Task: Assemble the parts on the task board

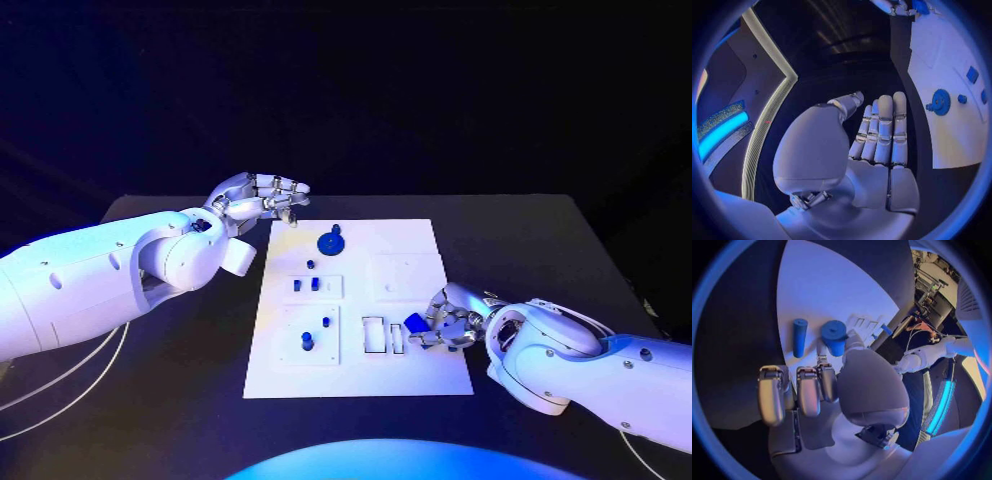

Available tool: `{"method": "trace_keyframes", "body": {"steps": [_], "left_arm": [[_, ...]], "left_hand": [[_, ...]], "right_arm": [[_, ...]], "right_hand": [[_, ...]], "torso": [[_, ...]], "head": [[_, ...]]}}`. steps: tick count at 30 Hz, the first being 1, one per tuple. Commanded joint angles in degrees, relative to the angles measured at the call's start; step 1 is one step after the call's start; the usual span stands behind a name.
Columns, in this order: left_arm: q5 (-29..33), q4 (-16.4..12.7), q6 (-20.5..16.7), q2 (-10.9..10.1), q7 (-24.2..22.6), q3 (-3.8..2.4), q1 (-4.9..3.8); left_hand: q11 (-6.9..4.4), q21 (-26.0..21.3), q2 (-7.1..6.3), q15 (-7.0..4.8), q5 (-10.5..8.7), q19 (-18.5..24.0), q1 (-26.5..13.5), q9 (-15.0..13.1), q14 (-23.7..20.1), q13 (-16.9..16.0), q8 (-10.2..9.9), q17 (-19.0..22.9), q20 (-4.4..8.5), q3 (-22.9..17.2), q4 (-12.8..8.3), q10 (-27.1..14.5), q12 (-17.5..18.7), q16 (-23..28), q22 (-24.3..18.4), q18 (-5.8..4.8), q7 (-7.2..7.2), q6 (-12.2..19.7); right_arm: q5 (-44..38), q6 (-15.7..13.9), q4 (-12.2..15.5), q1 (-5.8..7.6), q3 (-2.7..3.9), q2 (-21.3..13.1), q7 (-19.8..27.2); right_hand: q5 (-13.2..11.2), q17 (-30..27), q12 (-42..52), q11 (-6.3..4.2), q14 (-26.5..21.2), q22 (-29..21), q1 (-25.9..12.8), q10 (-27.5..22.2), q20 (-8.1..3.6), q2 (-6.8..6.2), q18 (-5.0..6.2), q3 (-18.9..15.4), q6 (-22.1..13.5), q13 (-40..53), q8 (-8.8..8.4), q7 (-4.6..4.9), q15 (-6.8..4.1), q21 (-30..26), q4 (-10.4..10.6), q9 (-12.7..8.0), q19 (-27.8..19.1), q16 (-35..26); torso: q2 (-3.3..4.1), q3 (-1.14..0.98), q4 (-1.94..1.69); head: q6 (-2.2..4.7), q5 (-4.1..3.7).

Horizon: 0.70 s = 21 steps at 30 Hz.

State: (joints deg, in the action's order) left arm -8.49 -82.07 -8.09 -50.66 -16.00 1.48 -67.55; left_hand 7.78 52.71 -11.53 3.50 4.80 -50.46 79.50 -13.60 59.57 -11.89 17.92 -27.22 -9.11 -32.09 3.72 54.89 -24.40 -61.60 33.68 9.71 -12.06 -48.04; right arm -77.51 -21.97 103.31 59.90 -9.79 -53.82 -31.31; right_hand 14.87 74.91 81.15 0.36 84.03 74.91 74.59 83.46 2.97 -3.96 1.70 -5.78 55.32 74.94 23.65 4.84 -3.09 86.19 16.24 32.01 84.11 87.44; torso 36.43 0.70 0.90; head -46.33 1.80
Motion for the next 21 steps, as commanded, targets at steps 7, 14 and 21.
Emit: {"method": "trace_keyframes", "body": {"steps": [7,14,21], "left_arm": [[0.4,0.0,1.0,0.2,0.1,-0.03,-0.05],[0.4,0.1,1.0,0.3,0.0,-0.03,-0.05],[0.4,0.1,0.9,0.5,-0.1,-0.02,-0.04]], "left_hand": [[0.06,-0.4,0.10,0.03,0.20,-0.4,-0.3,0.1,-0.2,-0.1,0.2,0.1,0.03,-0.2,0.2,-0.6,-0.4,0.1,-0.1,0.88,0.11,0.4],[0.06,-0.4,0.10,0.03,0.20,-0.4,-0.3,0.1,-0.2,-0.1,0.2,0.1,0.03,-0.2,0.2,-0.6,-0.4,0.1,-0.1,0.88,0.11,0.4],[0.06,-0.4,0.10,0.03,0.20,-0.4,-0.3,0.1,-0.2,-0.1,0.2,0.1,0.03,-0.2,0.2,-0.6,-0.4,0.1,-0.1,0.88,0.11,0.4]], "right_arm": [[4.0,-3.9,2.3,0.81,-0.19,-1.6,-0.4],[7.2,-4.4,4.6,2.94,-0.01,-1.9,0.3],[10.7,-0.6,5.2,3.74,0.04,-0.8,0.2]], "right_hand": [[2.2,8.7,0.7,-0.61,4.8,14.3,2.1,0.8,-0.67,2.09,-1.09,2.2,1.3,7.1,0.35,-0.83,-0.82,0.7,0.5,0.3,5.0,0.4],[2.4,8.8,0.7,-0.64,4.8,14.4,1.7,0.9,-0.70,2.50,-1.13,2.5,1.4,7.2,0.29,-0.87,-0.84,1.0,0.5,0.2,5.1,0.4],[2.4,8.8,0.7,-0.67,4.8,14.4,1.1,1.0,-0.74,2.77,-1.14,2.6,1.6,7.2,0.22,-0.89,-0.87,1.0,0.6,0.2,5.1,0.4]], "torso": [[-0.02,-0.07,-0.04],[0.01,0.00,-0.05],[0.08,0.02,-0.03]], "head": [[0.40,0.02],[0.57,0.01],[0.35,0.18]]}}
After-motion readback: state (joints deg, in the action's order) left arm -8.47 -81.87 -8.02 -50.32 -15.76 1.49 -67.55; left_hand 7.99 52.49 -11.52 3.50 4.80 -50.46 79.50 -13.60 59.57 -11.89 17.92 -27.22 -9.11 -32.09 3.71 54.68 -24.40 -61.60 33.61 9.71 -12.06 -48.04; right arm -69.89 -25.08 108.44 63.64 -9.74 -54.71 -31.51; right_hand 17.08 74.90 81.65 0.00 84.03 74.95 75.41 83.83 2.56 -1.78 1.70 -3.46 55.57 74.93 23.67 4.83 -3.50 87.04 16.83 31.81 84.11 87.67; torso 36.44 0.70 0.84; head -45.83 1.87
